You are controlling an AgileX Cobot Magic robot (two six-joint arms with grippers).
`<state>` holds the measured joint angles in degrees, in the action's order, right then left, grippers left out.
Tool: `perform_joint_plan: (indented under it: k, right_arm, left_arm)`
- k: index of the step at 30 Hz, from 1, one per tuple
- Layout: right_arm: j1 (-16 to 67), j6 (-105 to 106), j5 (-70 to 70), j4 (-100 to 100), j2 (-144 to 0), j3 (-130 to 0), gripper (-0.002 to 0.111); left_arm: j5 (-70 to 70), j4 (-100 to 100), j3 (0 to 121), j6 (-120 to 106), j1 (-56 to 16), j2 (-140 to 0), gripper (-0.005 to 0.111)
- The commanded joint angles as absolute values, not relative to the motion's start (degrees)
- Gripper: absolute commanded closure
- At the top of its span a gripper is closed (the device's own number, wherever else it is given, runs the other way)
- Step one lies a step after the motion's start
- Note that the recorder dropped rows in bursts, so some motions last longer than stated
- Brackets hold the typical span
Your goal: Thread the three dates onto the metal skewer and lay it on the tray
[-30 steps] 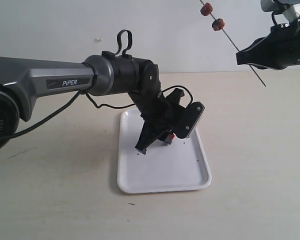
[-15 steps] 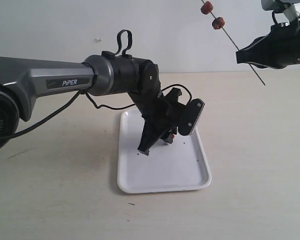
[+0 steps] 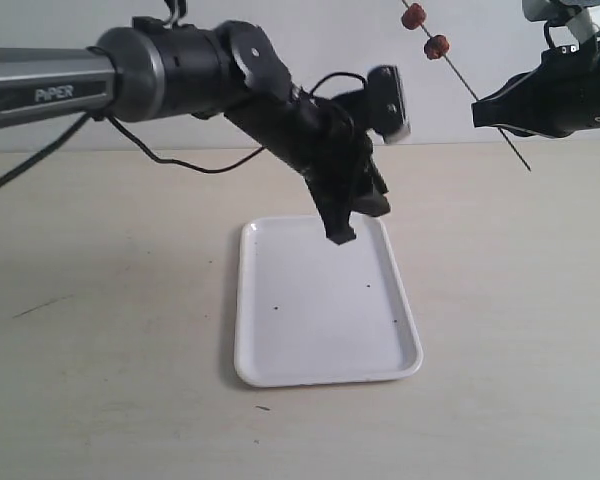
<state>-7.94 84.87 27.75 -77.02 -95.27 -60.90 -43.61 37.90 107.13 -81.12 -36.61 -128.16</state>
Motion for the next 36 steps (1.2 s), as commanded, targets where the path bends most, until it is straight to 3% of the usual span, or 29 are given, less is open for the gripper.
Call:
perform_joint_plan:
  k: [1,7,15,27,36]
  right_arm:
    - [-8.29,83.41,28.15,-75.46,-94.73,-60.93,0.108]
    - [-8.29,77.33,29.7,-68.9,-94.73,-60.93,0.108]
    - [-8.29,74.87,32.97,-67.92,-94.73,-60.44,0.108]
    - [-8.29,79.88,44.61,-75.74,-94.85,-58.02,0.108]
    - [-8.29,79.88,43.55,-75.52,-96.14,-58.02,0.108]
  left_arm:
    - [-51.56,56.52,107.4,-78.99,-31.43,-125.96,0.08]
    - [-63.1,74.86,107.4,-77.16,-24.24,-126.03,0.08]
    - [-64.02,95.63,107.4,-71.46,-18.17,-126.81,0.08]
    - [-49.26,99.95,107.4,-57.1,-17.09,-128.84,0.08]
    - [-39.56,99.95,107.4,-51.03,-17.09,-128.84,0.08]
